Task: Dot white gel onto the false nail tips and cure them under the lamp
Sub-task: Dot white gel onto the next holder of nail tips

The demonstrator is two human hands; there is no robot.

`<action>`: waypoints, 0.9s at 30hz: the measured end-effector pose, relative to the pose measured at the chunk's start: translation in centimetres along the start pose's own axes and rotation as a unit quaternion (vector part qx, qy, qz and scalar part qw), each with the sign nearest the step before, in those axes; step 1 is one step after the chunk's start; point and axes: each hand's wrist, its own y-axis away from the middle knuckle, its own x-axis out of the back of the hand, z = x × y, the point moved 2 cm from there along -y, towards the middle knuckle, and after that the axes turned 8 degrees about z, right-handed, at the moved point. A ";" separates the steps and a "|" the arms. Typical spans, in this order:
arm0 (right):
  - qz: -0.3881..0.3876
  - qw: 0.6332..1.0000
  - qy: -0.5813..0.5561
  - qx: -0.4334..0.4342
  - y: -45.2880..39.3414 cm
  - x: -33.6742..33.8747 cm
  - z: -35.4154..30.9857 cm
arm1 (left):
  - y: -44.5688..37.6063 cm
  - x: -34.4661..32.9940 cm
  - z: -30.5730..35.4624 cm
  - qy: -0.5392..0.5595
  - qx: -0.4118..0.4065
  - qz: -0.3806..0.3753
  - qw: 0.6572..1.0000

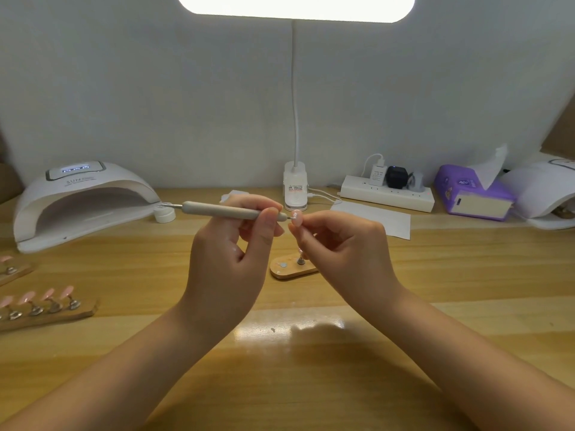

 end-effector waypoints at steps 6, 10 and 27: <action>-0.001 1.000 -0.001 -0.002 0.0 0.0 -0.1 | 0.0 0.0 0.0 -0.004 -0.004 0.001 1.000; -0.001 1.000 0.000 0.000 0.0 0.1 -0.2 | 0.0 0.0 0.1 -0.008 -0.002 0.002 1.000; 0.000 1.000 -0.008 -0.013 0.0 0.1 -0.1 | 0.1 -0.1 0.0 0.007 0.002 0.006 1.000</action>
